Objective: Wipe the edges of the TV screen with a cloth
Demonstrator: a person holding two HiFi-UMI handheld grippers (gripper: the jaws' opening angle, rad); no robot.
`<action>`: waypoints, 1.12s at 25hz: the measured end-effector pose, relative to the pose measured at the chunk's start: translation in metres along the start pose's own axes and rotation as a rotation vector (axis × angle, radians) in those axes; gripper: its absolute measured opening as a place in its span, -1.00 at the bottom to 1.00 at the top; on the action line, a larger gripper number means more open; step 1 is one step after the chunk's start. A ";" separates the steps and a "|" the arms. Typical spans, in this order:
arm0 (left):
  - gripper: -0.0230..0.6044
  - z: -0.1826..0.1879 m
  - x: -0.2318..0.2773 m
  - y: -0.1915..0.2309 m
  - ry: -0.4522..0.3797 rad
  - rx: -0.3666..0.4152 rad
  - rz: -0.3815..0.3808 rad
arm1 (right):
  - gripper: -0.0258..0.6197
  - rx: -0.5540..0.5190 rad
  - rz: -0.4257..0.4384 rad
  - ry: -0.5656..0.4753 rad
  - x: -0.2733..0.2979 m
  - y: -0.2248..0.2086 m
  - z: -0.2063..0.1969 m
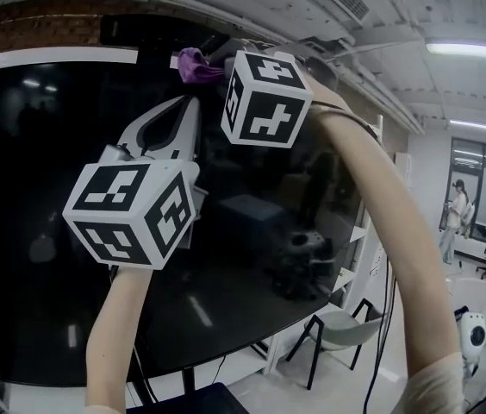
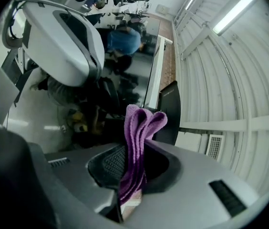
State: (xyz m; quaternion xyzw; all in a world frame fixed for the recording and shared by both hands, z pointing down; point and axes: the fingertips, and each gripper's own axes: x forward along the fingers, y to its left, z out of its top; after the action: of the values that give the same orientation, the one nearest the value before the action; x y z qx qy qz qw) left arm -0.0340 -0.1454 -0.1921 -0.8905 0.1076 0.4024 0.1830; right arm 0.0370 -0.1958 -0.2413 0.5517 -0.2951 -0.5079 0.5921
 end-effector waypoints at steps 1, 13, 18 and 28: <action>-0.88 -0.005 0.006 -0.004 -0.002 -0.002 0.000 | -0.75 0.000 0.003 -0.001 0.001 0.003 -0.010; -0.88 -0.042 0.051 -0.059 0.005 -0.030 -0.069 | -0.75 0.014 0.008 0.009 -0.008 0.023 -0.089; -0.88 -0.060 0.074 -0.093 -0.002 -0.002 -0.086 | -0.75 0.031 -0.001 0.041 -0.013 0.035 -0.146; -0.88 -0.133 0.141 -0.164 0.059 0.042 -0.036 | -0.75 0.039 0.000 0.048 -0.015 0.068 -0.287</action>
State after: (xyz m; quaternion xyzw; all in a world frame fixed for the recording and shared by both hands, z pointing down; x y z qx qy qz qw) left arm 0.2035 -0.0569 -0.1785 -0.8996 0.1056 0.3704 0.2057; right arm 0.3122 -0.0892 -0.2357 0.5751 -0.2909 -0.4886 0.5881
